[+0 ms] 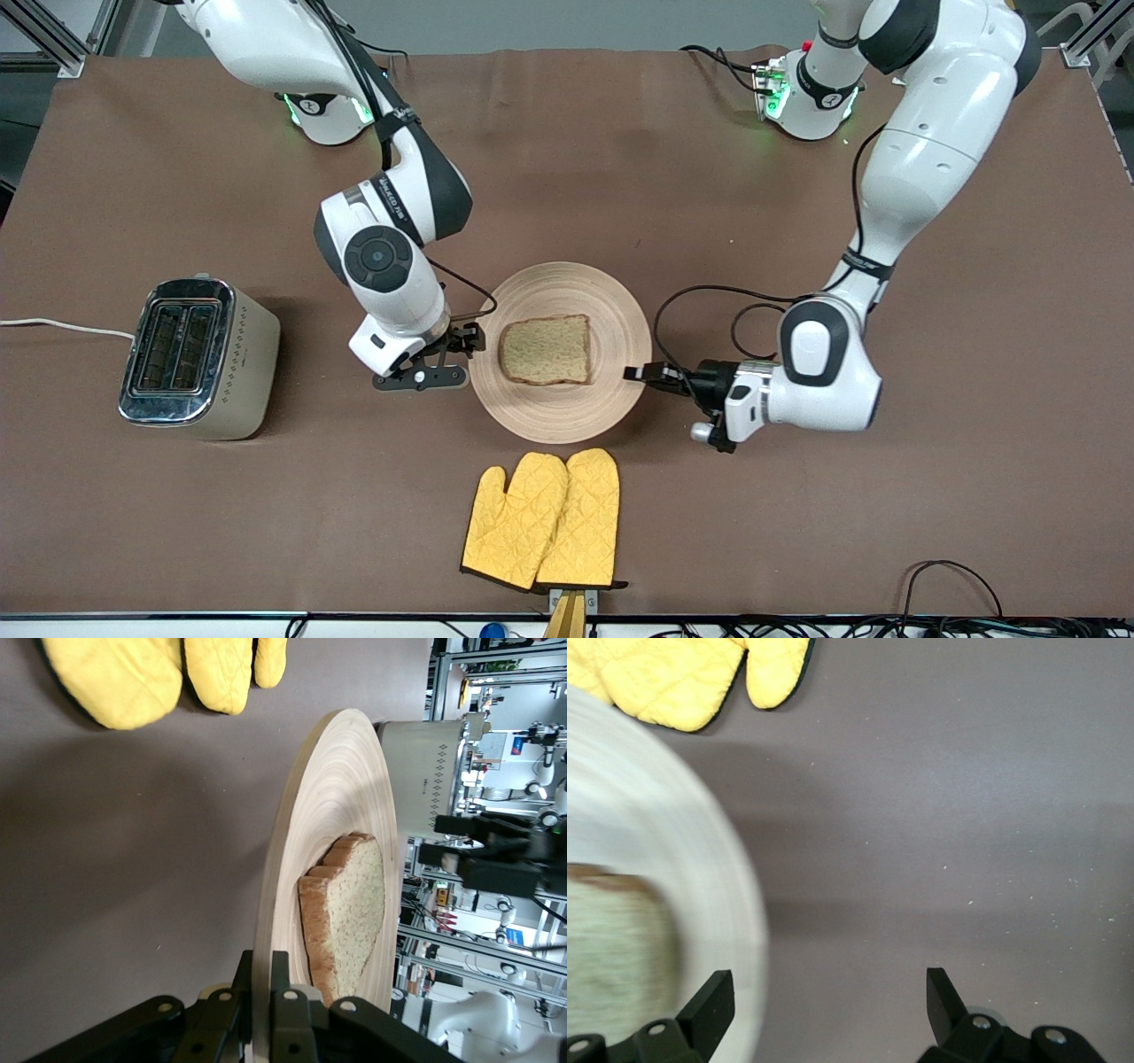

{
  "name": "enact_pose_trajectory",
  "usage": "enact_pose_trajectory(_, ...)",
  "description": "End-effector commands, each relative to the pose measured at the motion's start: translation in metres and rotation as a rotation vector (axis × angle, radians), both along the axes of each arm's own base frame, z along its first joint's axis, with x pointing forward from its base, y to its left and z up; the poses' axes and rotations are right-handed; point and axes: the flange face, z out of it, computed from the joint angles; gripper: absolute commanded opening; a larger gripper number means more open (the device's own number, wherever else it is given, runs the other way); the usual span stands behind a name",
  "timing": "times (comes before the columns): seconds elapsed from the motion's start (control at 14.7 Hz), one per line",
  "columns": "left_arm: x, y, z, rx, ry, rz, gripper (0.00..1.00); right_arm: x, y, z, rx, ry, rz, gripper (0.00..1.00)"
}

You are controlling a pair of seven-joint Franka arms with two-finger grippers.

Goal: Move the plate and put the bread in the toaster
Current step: 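Release the plate and withdraw the left gripper while the right gripper lowers to bread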

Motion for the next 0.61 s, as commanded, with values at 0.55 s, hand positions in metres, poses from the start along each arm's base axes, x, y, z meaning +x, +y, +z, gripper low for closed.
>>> enact_pose_trajectory(0.55,-0.034,-0.048,-0.072,0.048,-0.118,0.016,0.03,0.001,-0.017,-0.008,-0.024,0.002,-0.027,0.94)
